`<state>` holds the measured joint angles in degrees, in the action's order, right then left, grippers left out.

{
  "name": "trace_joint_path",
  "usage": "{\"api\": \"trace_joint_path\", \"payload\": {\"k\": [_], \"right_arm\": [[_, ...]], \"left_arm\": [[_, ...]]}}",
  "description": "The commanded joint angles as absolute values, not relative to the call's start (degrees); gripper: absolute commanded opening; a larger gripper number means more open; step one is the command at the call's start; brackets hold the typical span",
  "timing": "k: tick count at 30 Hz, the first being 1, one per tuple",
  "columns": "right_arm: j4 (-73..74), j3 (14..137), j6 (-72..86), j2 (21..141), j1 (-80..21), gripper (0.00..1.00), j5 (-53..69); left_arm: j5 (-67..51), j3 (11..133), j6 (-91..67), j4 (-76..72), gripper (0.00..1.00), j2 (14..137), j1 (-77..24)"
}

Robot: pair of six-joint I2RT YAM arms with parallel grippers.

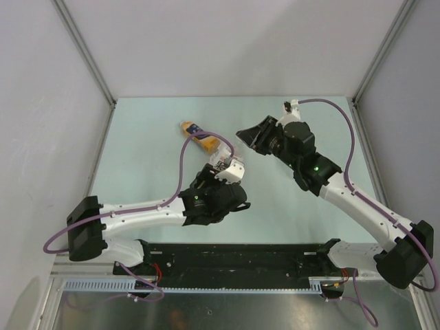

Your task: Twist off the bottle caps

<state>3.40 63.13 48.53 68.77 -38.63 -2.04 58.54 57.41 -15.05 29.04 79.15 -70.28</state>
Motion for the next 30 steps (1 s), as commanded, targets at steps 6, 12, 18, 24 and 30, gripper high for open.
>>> {"api": "trace_joint_path", "payload": {"k": [6,12,18,24,30], "right_arm": [[-4.5,61.0,45.2,65.7,-37.8,0.00,2.9],[-9.0,58.8,47.1,65.2,-34.8,0.00,10.5],[-13.5,58.2,49.0,65.1,-33.8,0.00,15.8],[-16.6,57.8,49.4,64.3,-32.7,0.00,18.8],[-18.8,57.3,49.1,62.3,-31.5,0.00,20.8]], "left_arm": [[55.0,56.3,-13.1,29.2,0.15,78.2,-71.6],[51.4,56.6,-11.3,29.1,0.12,77.1,-71.6],[48.2,57.6,-9.7,28.9,0.09,75.1,-71.6],[42.5,59.5,-6.0,27.9,0.09,71.7,-71.5],[35.9,61.4,-2.0,27.3,0.10,67.4,-71.3]]}}
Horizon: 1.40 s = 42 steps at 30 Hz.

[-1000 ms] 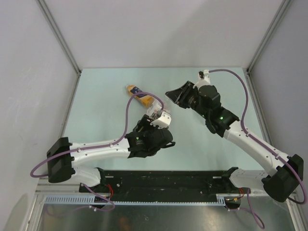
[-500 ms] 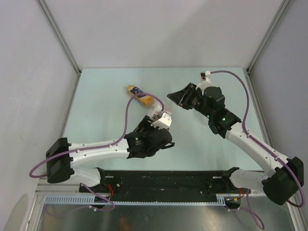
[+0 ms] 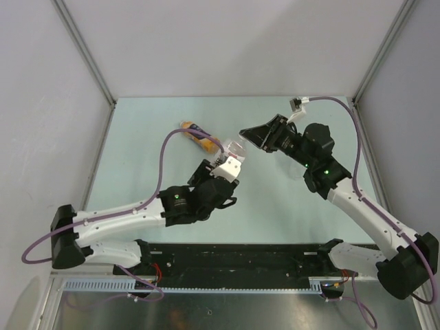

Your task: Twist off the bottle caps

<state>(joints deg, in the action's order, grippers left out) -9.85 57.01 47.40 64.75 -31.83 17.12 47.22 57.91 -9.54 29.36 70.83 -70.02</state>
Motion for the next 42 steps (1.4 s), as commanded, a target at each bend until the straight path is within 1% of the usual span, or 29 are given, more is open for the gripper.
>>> {"api": "trace_joint_path", "payload": {"k": [1,12,19,26,32,42], "right_arm": [[-18.9,57.3,49.0,61.9,-31.2,0.00,21.1],[-21.6,57.3,45.7,60.2,-30.3,0.00,25.7],[-25.9,57.3,45.9,61.2,-29.9,0.00,31.8],[-31.3,57.3,45.9,61.7,-28.6,0.00,40.2],[-40.3,57.3,50.9,62.8,-25.6,0.00,49.4],[-52.2,56.9,54.3,63.6,-24.8,0.00,58.9]], "left_arm": [[34.6,61.7,-1.6,27.3,0.10,66.6,-71.2],[11.1,63.7,-0.1,26.9,0.12,62.1,-68.8],[-4.5,63.1,-0.1,26.2,0.12,61.0,-67.7],[-19.4,62.5,4.3,25.7,0.14,57.9,-67.2],[-27.2,60.9,7.3,25.2,0.18,54.3,-66.8],[-32.1,59.3,7.9,24.2,0.18,53.2,-66.2]]}}
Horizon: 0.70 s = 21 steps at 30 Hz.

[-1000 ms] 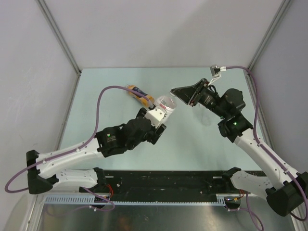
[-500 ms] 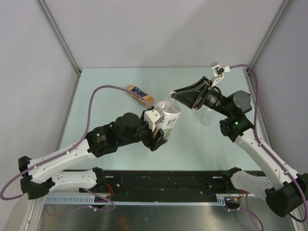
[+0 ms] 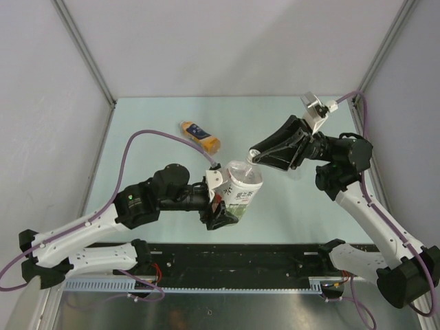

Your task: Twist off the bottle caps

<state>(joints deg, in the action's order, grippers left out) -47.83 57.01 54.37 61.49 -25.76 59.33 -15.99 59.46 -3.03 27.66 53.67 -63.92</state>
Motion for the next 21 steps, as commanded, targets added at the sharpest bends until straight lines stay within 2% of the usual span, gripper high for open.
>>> {"api": "trace_joint_path", "payload": {"k": [1,7,14,21], "right_arm": [[-53.4,56.8,54.3,63.6,-24.8,0.00,59.6],[-56.3,56.8,55.1,63.8,-25.0,0.00,62.0],[-53.2,56.7,53.4,63.7,-24.9,0.00,60.6],[-48.0,56.8,50.2,62.5,-24.9,0.57,58.0]], "left_arm": [[-32.3,59.2,7.9,24.1,0.18,53.3,-66.1],[-33.1,59.2,7.9,23.8,0.18,53.4,-65.9],[-31.1,58.2,7.5,23.7,0.15,53.0,-65.6],[-26.0,57.3,6.7,23.5,0.11,52.4,-65.4]]}}
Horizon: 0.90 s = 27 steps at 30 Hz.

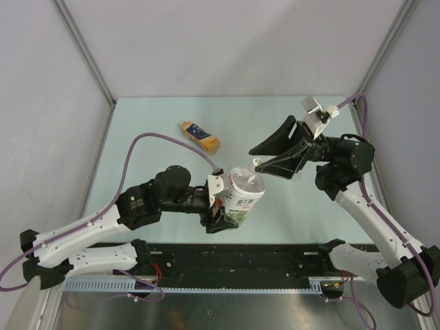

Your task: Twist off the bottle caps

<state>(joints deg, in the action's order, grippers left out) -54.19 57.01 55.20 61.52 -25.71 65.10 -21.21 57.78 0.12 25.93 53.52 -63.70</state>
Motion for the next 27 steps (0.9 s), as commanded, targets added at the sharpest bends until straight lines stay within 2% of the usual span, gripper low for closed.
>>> {"api": "trace_joint_path", "payload": {"k": [1,4,9,19,27], "right_arm": [[-47.4,56.8,49.7,62.2,-24.8,0.63,57.6],[-44.3,56.8,48.8,61.2,-24.1,0.78,55.2],[-43.6,56.8,49.6,59.5,-23.0,0.92,52.7],[-38.1,56.8,48.7,57.7,-22.3,0.99,46.7],[-29.4,56.8,50.0,58.7,-20.5,0.99,39.6]], "left_arm": [[-24.3,57.2,6.5,23.4,0.11,52.3,-65.4],[-17.6,56.5,5.9,23.3,0.11,52.0,-65.4],[-7.3,54.3,4.9,23.3,0.10,52.1,-65.3],[4.4,52.1,3.1,23.3,0.09,51.7,-65.0],[17.2,50.4,2.0,23.3,0.09,52.2,-65.0]]}}
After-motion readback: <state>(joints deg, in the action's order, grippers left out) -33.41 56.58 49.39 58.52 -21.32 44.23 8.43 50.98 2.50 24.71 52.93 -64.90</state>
